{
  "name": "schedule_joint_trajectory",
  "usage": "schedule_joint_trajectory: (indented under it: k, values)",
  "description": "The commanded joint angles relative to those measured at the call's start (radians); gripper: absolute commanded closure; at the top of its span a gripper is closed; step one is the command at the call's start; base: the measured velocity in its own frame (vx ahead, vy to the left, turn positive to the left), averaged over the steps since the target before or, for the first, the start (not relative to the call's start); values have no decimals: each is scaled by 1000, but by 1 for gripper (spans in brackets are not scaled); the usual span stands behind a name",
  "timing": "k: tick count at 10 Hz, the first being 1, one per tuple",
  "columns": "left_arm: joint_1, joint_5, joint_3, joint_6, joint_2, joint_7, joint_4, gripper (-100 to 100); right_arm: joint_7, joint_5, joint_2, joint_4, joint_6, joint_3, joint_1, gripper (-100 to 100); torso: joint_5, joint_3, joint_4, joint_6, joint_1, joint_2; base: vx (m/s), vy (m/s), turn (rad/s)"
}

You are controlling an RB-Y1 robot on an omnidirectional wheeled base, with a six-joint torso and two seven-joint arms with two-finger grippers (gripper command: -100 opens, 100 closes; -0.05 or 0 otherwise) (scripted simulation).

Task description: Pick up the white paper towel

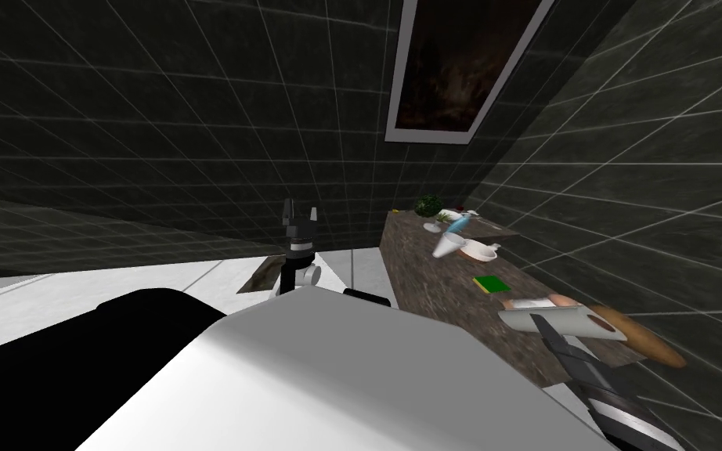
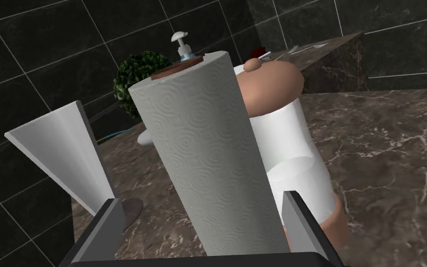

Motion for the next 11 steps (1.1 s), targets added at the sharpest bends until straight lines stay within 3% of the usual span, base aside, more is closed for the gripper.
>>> schedule_joint_trajectory:
  k: [1,4,9,11]
  values:
    - [0,0,0,0,0,0,0,0,-50,-50,50,-28,-50,-50,-15,-100,0,0,0,0,0,0,-205,-150,444]
    - [1,0,0,0,0,0,0,0,-142,-138,60,-28,-121,-56,-15,-100,-1,-2,-1,5,0,-3,-36,-34,28]
    - [1,0,0,0,0,0,0,0,-142,-299,60,-28,-121,-56,-15,-100,-1,-3,-2,4,0,-6,7,6,-2]
    - [1,0,0,0,0,0,0,0,-159,-293,11,-37,-136,-87,-10,-100,-1,-4,-2,4,2,-7,28,43,-15]
